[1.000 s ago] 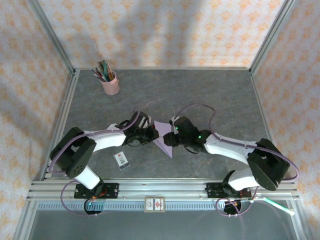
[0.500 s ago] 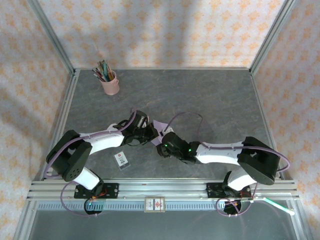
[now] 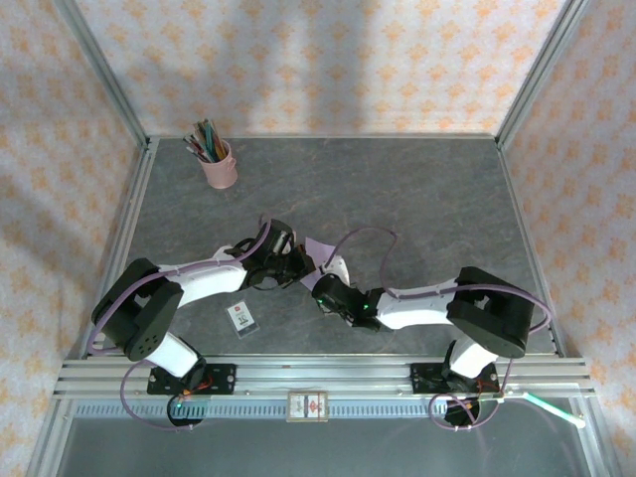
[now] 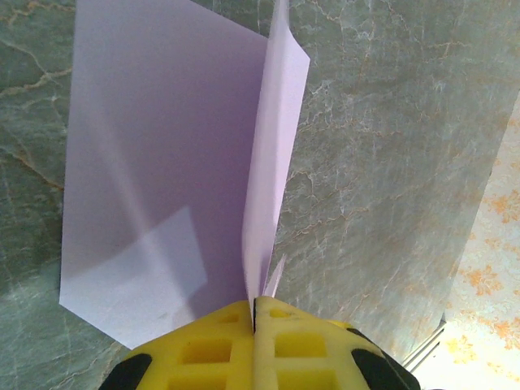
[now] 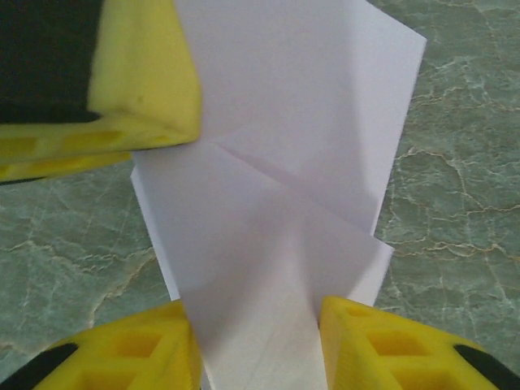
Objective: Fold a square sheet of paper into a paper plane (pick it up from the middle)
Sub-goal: Fourth fold the wing at the center of the table.
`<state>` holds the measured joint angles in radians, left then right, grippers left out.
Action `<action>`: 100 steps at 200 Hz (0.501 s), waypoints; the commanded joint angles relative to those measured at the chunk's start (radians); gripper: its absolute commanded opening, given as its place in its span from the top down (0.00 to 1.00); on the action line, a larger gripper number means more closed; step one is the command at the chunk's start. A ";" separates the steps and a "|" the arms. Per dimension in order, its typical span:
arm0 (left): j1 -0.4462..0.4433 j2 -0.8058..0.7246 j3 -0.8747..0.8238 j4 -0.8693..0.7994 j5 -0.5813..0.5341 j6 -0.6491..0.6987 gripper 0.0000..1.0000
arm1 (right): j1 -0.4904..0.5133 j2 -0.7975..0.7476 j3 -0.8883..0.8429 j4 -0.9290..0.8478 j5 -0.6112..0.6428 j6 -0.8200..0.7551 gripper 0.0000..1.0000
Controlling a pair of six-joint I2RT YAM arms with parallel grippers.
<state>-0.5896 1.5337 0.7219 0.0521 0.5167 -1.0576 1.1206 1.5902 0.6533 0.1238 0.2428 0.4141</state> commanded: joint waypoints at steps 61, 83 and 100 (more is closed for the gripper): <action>-0.007 0.027 0.002 -0.031 0.016 0.013 1.00 | 0.008 0.056 0.038 0.040 0.094 0.021 0.65; -0.007 0.033 0.005 -0.028 0.020 0.016 1.00 | 0.007 0.056 0.045 0.037 0.095 0.018 0.63; -0.006 0.038 0.003 -0.025 0.023 0.020 1.00 | 0.007 0.050 0.051 0.030 0.105 0.012 0.62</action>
<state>-0.5896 1.5520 0.7219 0.0521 0.5190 -1.0504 1.1233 1.6379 0.6716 0.1509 0.2886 0.4263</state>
